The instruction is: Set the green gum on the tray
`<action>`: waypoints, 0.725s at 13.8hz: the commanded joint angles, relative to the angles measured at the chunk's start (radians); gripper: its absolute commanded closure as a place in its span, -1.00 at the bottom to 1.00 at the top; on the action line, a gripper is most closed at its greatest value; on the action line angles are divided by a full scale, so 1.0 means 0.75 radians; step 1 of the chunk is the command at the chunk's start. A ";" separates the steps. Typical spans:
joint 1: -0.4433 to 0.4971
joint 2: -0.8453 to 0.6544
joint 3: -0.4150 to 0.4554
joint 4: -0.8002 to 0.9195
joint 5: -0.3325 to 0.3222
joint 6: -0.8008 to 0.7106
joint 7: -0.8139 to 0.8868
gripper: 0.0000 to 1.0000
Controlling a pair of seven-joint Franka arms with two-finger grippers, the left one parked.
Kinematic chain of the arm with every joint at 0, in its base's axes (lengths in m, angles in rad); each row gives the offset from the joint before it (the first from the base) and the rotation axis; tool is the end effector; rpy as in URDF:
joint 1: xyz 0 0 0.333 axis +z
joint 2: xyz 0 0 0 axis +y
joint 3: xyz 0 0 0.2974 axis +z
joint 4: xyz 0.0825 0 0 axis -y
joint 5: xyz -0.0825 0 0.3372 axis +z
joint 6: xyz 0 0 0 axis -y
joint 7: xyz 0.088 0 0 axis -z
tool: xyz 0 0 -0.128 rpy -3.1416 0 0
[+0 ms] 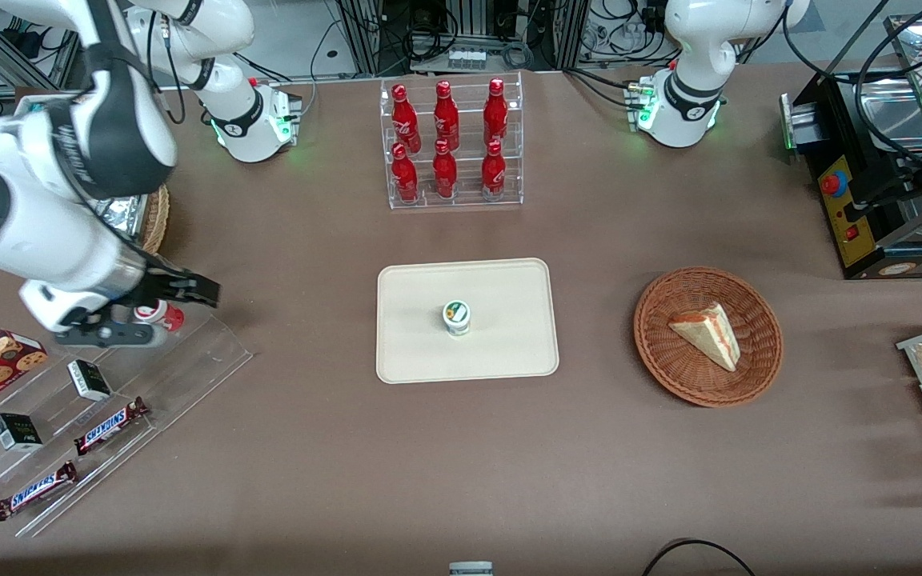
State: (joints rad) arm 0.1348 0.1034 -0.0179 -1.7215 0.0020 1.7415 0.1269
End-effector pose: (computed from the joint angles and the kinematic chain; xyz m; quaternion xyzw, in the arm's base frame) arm 0.5332 0.0632 0.4805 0.9991 -0.0052 -0.0414 0.0050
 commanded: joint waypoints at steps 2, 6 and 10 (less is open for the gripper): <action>-0.124 -0.113 0.020 -0.069 0.016 -0.009 -0.144 -1.00; -0.161 -0.189 0.004 -0.065 0.008 -0.131 -0.157 -1.00; -0.172 -0.226 -0.043 -0.043 0.016 -0.246 -0.149 -1.00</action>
State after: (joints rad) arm 0.0122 -0.0384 -0.0328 -1.7441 0.0019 1.5958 0.0162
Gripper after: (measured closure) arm 0.000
